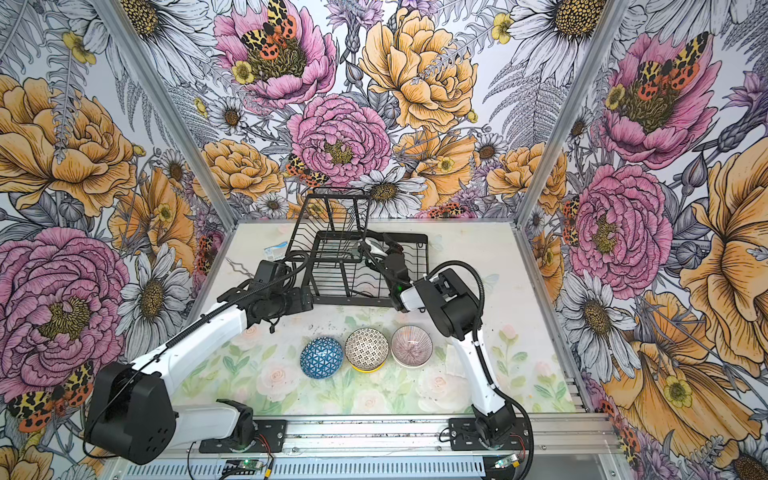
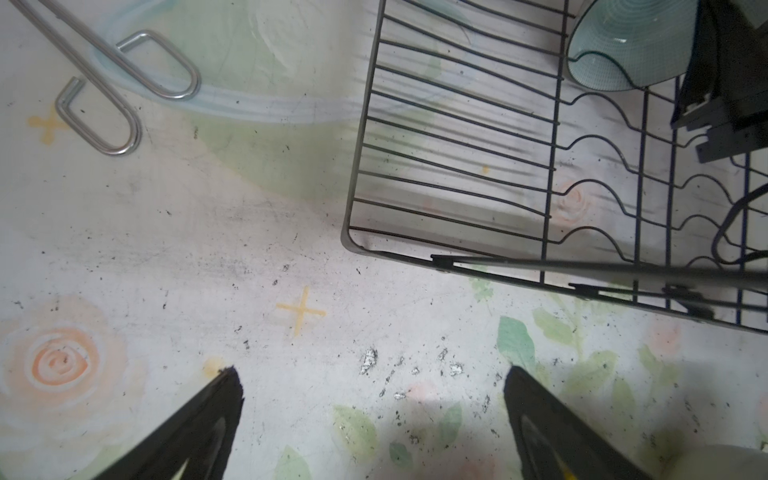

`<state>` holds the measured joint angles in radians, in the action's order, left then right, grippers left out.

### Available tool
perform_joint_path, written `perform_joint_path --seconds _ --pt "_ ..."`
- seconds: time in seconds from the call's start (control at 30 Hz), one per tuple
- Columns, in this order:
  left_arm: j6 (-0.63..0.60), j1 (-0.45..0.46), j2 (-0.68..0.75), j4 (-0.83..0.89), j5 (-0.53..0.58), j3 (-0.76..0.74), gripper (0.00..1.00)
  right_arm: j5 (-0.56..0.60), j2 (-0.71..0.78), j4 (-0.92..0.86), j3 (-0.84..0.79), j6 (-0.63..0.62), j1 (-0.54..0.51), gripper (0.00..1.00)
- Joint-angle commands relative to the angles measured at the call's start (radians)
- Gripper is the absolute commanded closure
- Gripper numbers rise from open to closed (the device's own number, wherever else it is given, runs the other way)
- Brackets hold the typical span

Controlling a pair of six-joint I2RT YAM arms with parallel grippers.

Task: Load the bowls into the dish rack
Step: 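Lower the pale green bowl into the rack slots with the right gripper, then open the right gripper and draw back while the left gripper moves toward the brown-patterned bowl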

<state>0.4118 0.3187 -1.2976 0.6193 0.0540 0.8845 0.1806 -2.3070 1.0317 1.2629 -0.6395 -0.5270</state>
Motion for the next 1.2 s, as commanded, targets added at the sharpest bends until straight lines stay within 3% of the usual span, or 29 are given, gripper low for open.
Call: perform_joint_path --seconds 0.0,0.33,0.63,0.77,0.87,1.0,1.17 --pt "0.001 0.008 0.028 -0.025 -0.008 0.015 0.01 0.004 0.073 0.037 -0.037 0.018 -0.013 0.16" --pt "0.004 0.029 0.052 -0.021 -0.001 0.018 0.01 0.050 0.235 0.027 -0.202 0.088 -0.020 0.01" --pt "0.013 0.080 0.085 0.030 0.059 0.034 0.01 0.220 0.542 -0.064 -0.442 0.169 -0.063 0.01" --pt "0.019 0.108 0.113 0.053 0.084 0.045 0.01 0.304 0.795 -0.333 -0.530 0.367 -0.098 0.01" --pt "0.021 0.131 0.120 0.085 0.089 0.067 0.01 0.323 0.956 -0.742 -0.478 0.578 -0.105 0.01" --pt "0.029 0.176 0.125 0.125 0.090 0.089 0.01 0.329 1.063 -1.248 -0.345 0.755 -0.109 0.00" --pt "0.062 0.246 0.118 0.170 0.075 0.093 0.01 0.300 1.204 -1.600 -0.309 0.931 -0.113 0.01"
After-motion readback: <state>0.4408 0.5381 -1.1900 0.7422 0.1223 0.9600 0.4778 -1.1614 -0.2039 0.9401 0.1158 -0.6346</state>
